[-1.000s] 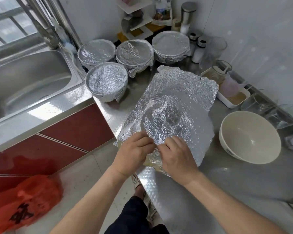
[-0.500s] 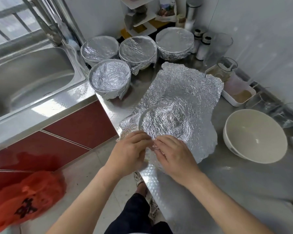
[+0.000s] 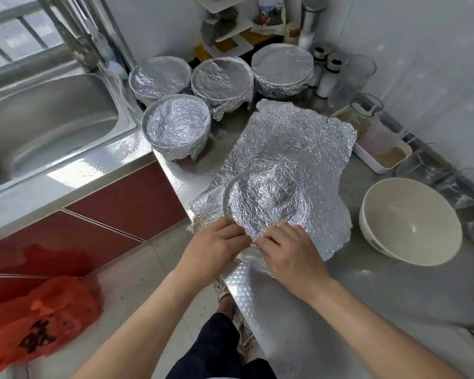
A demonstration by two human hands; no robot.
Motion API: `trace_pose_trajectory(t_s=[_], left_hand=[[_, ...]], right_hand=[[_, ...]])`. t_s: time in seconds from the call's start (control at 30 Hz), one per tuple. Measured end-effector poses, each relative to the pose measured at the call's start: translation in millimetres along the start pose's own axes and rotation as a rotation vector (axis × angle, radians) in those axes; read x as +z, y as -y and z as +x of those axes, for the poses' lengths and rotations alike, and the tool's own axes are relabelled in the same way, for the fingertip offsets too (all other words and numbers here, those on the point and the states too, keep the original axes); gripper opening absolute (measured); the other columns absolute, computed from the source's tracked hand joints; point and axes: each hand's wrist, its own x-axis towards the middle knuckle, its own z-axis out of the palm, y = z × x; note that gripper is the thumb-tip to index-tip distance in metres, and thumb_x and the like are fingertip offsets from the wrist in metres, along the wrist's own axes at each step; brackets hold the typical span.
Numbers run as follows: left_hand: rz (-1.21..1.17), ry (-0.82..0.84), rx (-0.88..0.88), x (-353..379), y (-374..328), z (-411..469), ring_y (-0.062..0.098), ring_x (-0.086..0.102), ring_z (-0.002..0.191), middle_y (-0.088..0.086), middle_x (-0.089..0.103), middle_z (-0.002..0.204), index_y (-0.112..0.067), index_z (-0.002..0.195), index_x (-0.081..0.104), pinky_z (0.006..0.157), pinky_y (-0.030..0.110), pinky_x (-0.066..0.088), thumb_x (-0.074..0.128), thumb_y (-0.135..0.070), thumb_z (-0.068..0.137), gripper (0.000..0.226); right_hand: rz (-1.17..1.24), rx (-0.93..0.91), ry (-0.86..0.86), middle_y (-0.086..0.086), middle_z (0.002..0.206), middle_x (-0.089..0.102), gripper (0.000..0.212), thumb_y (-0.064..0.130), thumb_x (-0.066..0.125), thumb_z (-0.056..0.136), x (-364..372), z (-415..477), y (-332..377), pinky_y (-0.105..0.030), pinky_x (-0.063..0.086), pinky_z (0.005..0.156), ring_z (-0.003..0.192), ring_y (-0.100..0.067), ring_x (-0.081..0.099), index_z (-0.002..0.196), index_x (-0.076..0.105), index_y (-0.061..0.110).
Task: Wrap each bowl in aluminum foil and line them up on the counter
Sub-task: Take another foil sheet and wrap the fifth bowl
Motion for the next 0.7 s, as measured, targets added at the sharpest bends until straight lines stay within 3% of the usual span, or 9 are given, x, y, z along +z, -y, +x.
trace_pose_trajectory(t_s=[0.27,0.33,0.4,0.53,0.63,0.7], left_hand=[[0.025,-0.102,-0.037,2.7,6.0,-1.3,0.022,0.056,0.098,0.003,0.070,0.097,-0.007,0.095,0.075,0.086,0.029,0.048,0.057,-0.007,0.092,0.018],[0.021,-0.123,-0.090,-3.6,11.0,-3.0,0.021,0.057,0.101,0.002,0.071,0.098,-0.008,0.095,0.075,0.088,0.028,0.048,0.061,-0.007,0.089,0.015],[0.007,-0.132,-0.153,-9.8,17.9,-6.4,0.021,0.059,0.103,0.001,0.071,0.101,-0.009,0.096,0.076,0.090,0.029,0.049,0.064,-0.009,0.089,0.014],[-0.019,-0.084,-0.180,-17.5,28.9,-12.0,0.018,0.059,0.109,0.001,0.072,0.105,-0.009,0.096,0.076,0.094,0.026,0.048,0.057,-0.021,0.094,0.022],[-0.011,-0.050,-0.214,-18.6,29.5,-13.4,0.017,0.060,0.111,-0.001,0.071,0.107,-0.011,0.099,0.076,0.093,0.029,0.050,0.060,-0.021,0.092,0.020],[-0.018,-0.046,-0.245,-18.9,25.1,-11.0,0.018,0.060,0.113,-0.002,0.070,0.110,-0.013,0.102,0.075,0.095,0.028,0.049,0.062,-0.019,0.088,0.021]], right_hand=[[0.011,0.016,-0.038,-0.004,0.072,0.049,0.012,0.001,0.068,0.074,5.5,14.0,5.5,-0.031,0.035,0.063,0.069,-0.022,0.043,0.075,0.061,0.010],[0.036,0.043,-0.079,-0.004,0.071,0.049,0.015,0.008,0.056,0.088,4.6,25.2,15.3,-0.031,0.036,0.062,0.068,-0.021,0.043,0.074,0.061,0.010],[0.064,0.088,-0.117,-0.003,0.070,0.050,0.035,0.016,0.038,0.099,6.0,35.8,27.6,-0.032,0.039,0.061,0.066,-0.021,0.044,0.074,0.062,0.010],[0.058,0.198,-0.068,-0.003,0.074,0.052,0.008,0.005,0.060,0.083,21.0,41.1,47.2,-0.033,0.039,0.060,0.070,-0.022,0.046,0.081,0.064,0.011],[0.113,0.257,0.010,0.001,0.085,0.055,0.011,0.019,0.066,0.082,20.5,38.6,49.3,-0.034,0.042,0.068,0.081,-0.021,0.051,0.093,0.065,0.017],[0.179,0.278,0.027,0.004,0.095,0.056,0.020,0.034,0.060,0.086,10.8,37.6,43.8,-0.035,0.041,0.076,0.091,-0.017,0.050,0.102,0.064,0.021]])
